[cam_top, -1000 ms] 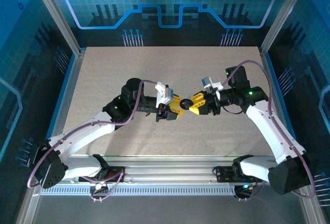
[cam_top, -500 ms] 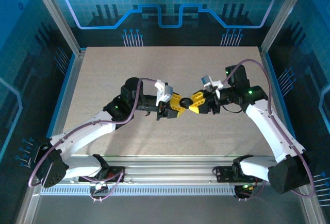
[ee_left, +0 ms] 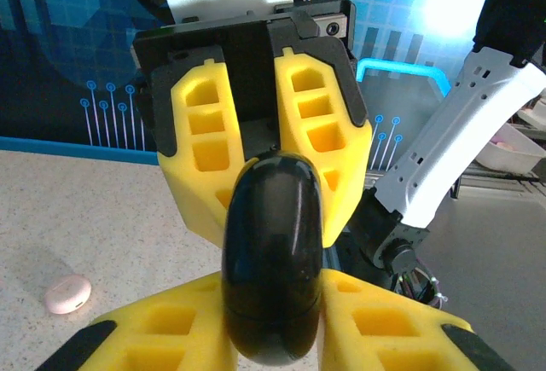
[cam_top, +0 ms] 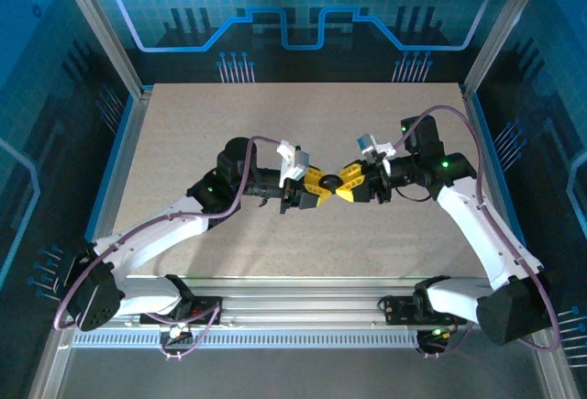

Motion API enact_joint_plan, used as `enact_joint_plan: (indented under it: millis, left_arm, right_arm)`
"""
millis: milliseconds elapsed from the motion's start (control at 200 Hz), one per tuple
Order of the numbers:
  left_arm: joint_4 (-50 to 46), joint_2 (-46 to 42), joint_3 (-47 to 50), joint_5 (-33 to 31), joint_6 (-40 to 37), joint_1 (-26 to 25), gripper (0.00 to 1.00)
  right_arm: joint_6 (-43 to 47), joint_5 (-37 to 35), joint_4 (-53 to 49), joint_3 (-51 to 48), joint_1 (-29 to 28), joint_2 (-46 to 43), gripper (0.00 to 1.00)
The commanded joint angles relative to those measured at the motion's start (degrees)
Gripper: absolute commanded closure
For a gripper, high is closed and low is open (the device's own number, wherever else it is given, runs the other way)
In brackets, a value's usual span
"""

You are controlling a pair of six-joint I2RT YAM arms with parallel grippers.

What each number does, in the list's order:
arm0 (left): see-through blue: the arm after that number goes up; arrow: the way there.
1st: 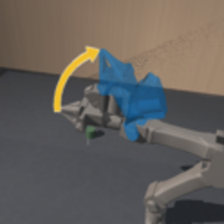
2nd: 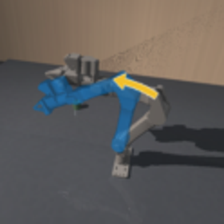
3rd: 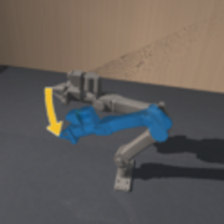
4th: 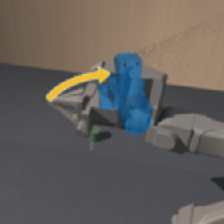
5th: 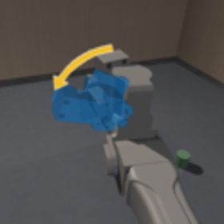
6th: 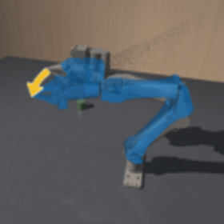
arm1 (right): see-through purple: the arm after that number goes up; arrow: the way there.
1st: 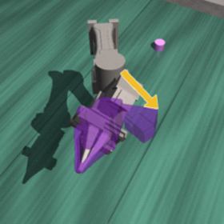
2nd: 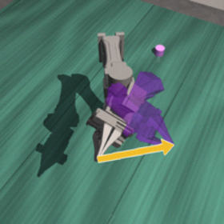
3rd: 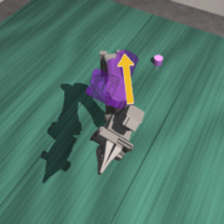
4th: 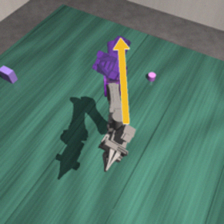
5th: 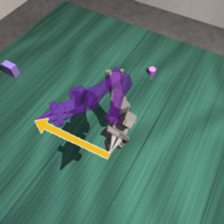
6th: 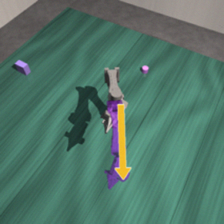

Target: Insert the wireless bluetooth earbuds into the charging case

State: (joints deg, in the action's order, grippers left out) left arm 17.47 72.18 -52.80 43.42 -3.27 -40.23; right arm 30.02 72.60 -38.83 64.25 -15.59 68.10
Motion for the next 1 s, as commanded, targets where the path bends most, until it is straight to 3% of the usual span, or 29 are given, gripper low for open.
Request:
enact_joint_plan:
  millis: [0, 205, 335, 525, 655, 996]
  left_arm:
    - [3.0, -0.3, -1.3, 4.7, 0.1, -1.0, 0.77]
    - [-0.9, -1.3, -1.5, 2.6, -2.6, -1.0, 0.84]
    - [-10.5, -3.2, -1.3, -2.8, -10.7, -0.6, 0.85]
    - [-20.8, -4.6, -1.4, -7.2, -19.4, -0.3, 0.85]
    - [-20.7, -4.9, -0.7, -7.2, -19.4, -0.3, 0.85]
    - [-17.0, -4.5, 0.1, -7.5, -15.9, 0.2, 0.85]
  right_arm:
    - [-1.2, -3.4, 2.0, 0.4, -0.3, -0.1, 0.80]
    - [-1.7, -5.8, 1.6, 0.4, -0.2, -0.7, 0.78]
    - [-5.0, -12.5, 1.5, 0.4, 0.1, -3.0, 0.56]
    - [-9.1, -21.0, -0.4, 2.1, -0.4, -5.6, 0.46]
    - [-10.1, -25.5, 0.4, 2.6, -3.1, -6.7, 0.42]
    - [-9.2, -27.8, -2.0, 4.8, -9.0, -5.7, 0.40]
